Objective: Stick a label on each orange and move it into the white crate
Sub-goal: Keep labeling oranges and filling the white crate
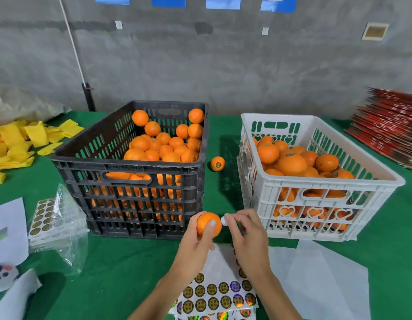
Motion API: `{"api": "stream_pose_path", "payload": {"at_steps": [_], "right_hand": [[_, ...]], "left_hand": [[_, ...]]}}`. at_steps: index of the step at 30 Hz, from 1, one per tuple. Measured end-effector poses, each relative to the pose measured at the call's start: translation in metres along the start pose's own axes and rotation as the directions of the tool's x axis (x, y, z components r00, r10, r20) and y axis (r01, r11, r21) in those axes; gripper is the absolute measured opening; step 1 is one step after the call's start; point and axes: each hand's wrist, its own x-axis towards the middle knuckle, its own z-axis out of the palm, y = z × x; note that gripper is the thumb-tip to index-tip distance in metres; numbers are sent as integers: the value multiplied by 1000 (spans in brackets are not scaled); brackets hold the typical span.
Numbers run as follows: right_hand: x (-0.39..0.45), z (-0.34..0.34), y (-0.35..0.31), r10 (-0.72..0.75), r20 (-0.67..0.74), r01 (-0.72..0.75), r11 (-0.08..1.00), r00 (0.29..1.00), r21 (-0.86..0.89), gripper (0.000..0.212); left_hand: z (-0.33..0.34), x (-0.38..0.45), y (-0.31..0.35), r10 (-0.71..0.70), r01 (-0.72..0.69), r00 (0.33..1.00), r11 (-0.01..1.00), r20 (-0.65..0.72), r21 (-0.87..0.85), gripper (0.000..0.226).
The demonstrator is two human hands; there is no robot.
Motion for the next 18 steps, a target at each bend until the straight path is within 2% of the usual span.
{"api": "stream_pose_path", "payload": {"at_steps": [3, 5, 9, 11, 13, 14, 16, 17, 18], "right_hand": [[12, -4, -23, -111, -61, 115, 991, 992, 69, 11], [21, -12, -33, -181, -88, 186, 981, 980, 52, 17], [41, -39, -44, -380, -25, 367, 906, 924, -213, 39], [53, -53, -50, -408, 29, 385, 833, 913, -398, 61], [69, -67, -53, -388, -2, 330, 787, 922, -520, 73], [79, -74, -54, -373, -31, 293, 776, 927, -558, 70], [100, -86, -53, -339, -74, 231, 771, 938, -594, 57], [109, -90, -53, -301, -69, 210, 793, 951, -573, 51], [116, -92, -52, -261, -55, 194, 828, 964, -527, 46]], "left_hand": [[9, 15, 31, 6, 0, 1000, 979, 28, -206, 47], [16, 27, 51, -9, 21, 999, 957, 44, -288, 47], [31, 50, 85, -57, 68, 997, 942, 44, -328, 35], [44, 60, 111, -25, 34, 999, 963, 38, -269, 33], [59, 69, 141, 54, -52, 998, 987, 10, -151, 40], [64, 74, 154, 120, -120, 993, 993, -9, -20, 48], [70, 86, 176, 219, -210, 976, 939, 0, 270, 57], [71, 95, 183, 251, -245, 968, 905, 29, 347, 58], [72, 103, 190, 253, -264, 964, 900, 77, 348, 57]]}}
